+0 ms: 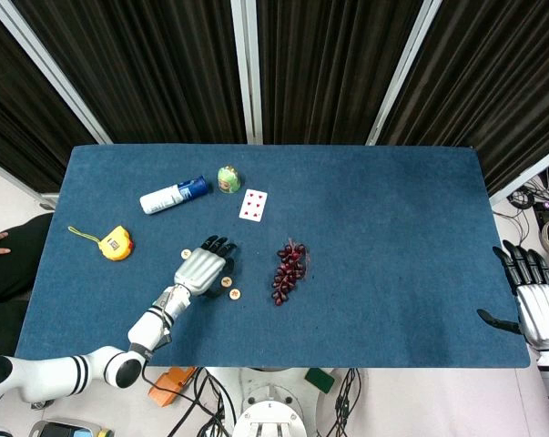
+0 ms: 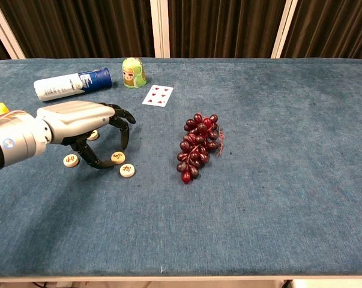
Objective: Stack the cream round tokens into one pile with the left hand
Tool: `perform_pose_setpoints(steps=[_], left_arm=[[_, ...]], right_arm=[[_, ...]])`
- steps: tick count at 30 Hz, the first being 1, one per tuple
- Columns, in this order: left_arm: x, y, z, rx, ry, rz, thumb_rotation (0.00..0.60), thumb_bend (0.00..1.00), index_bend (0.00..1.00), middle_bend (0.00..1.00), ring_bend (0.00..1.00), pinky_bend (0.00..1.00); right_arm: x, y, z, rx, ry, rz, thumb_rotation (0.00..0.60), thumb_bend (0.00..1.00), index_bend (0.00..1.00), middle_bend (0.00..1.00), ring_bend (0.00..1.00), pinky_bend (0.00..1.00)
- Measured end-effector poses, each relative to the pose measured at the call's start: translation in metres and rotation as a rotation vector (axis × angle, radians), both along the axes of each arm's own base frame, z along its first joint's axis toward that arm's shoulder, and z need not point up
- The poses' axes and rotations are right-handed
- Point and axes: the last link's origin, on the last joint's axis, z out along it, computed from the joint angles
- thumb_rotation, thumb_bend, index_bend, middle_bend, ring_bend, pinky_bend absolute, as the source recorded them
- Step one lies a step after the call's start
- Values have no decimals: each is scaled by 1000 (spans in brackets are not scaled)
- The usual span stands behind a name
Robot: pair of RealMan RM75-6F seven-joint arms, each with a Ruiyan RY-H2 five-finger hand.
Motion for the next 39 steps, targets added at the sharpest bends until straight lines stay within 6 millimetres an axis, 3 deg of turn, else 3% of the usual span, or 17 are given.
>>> perform_pose_setpoints(steps=[9,15,23,30,39], left_arm=[[0,2,-2,7,-8,8,600,360,528,91,0,0],[1,-1,6,24,-22,3,600,370,530,92,0,0],[8,-23,22,22,-56,-32,600,352,531,97,0,0],[10,-34,11,-11,-43,-33,600,344,531,97,0,0],[17,-33,2,-15,-37,-41,600,332,529,97,0,0]], right_arm=[[-2,1,1,-5,0,-10,600,186,0,23,0,15],[-2,1,1,-10,-3,-6,600,186,0,23,0,15],[-2,0,0,-5,0,1,600,186,0,23,0,15],[-2,2,2,-13,3,-1,600,186,0,23,0,15],[-4,3,2,-14,3,-11,600,187,0,23,0,15]])
